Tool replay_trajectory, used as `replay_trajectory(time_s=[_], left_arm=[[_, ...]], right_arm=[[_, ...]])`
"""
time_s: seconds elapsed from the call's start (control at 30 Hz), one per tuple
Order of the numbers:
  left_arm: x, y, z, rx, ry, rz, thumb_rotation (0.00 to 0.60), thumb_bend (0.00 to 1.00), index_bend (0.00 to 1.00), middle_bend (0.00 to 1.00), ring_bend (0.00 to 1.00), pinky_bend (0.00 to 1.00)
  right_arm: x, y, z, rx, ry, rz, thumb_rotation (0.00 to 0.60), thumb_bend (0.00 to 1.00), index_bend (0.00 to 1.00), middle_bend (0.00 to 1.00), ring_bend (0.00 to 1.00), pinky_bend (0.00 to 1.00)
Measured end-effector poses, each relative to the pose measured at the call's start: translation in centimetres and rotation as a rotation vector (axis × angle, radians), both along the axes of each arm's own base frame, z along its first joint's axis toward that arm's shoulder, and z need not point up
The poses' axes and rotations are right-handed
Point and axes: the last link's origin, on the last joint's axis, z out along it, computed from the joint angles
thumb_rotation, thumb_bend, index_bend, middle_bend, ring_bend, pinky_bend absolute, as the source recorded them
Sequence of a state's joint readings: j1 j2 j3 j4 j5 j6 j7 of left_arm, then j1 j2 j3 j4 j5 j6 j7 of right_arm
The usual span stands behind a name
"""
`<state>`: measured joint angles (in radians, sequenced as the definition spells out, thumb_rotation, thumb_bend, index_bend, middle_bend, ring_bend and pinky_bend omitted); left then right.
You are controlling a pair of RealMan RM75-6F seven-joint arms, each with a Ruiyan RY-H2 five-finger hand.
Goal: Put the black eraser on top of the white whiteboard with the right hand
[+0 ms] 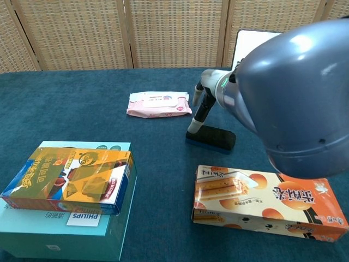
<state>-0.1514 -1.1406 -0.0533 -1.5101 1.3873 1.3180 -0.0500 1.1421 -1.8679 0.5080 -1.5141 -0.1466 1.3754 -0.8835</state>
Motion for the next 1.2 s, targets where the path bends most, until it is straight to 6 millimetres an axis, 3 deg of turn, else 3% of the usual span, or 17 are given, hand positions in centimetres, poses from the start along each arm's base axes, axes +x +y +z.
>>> replay_trajectory(time_s=[0.6,1.2], left_arm=[[-0.1,0.2,-0.6,-0.024,0.004,0.010,0.600,0.30,0.00,0.00,0.00,0.00],[0.0,0.1,-0.7,-0.030,0.003,0.008,0.600,0.30,0.00,0.00,0.00,0.00]], right_arm=[[-2.3,-1.0,-1.7,0.011,0.004,-0.039,0.600,0.13,0.30,0.00,0.00,0.00],[-3.5,-0.6,-2.5,0.005,-0.029,-0.043,0.600,0.16,0.30,0.00,0.00,0.00]])
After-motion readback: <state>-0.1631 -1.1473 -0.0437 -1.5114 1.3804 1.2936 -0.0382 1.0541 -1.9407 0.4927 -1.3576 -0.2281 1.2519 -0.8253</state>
